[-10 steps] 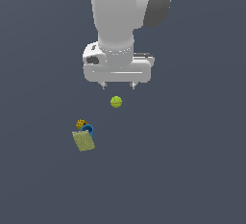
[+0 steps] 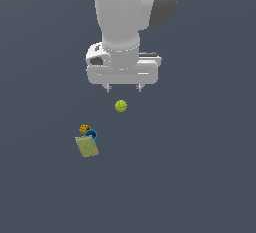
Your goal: Pick up a designated object from a clutter of objects.
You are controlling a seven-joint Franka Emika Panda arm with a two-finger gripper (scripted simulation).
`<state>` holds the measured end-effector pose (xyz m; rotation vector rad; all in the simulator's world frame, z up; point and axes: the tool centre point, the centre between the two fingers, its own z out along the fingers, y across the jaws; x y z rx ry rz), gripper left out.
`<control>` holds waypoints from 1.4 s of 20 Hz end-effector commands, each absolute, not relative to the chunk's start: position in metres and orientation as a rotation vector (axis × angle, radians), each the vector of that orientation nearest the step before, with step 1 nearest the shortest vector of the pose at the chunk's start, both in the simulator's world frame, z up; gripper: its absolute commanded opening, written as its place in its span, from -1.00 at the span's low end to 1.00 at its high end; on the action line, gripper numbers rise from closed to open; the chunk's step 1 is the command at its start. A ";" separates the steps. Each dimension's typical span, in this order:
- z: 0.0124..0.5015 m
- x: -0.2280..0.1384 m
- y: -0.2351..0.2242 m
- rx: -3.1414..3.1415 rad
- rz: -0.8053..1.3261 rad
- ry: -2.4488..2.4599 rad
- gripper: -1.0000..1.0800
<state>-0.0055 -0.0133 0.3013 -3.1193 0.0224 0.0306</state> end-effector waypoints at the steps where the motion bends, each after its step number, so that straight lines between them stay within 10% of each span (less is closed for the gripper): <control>1: 0.303 -0.005 -0.012 -3.115 0.024 0.012 0.92; 28: 0.142 0.012 -0.154 -3.098 0.003 0.329 0.92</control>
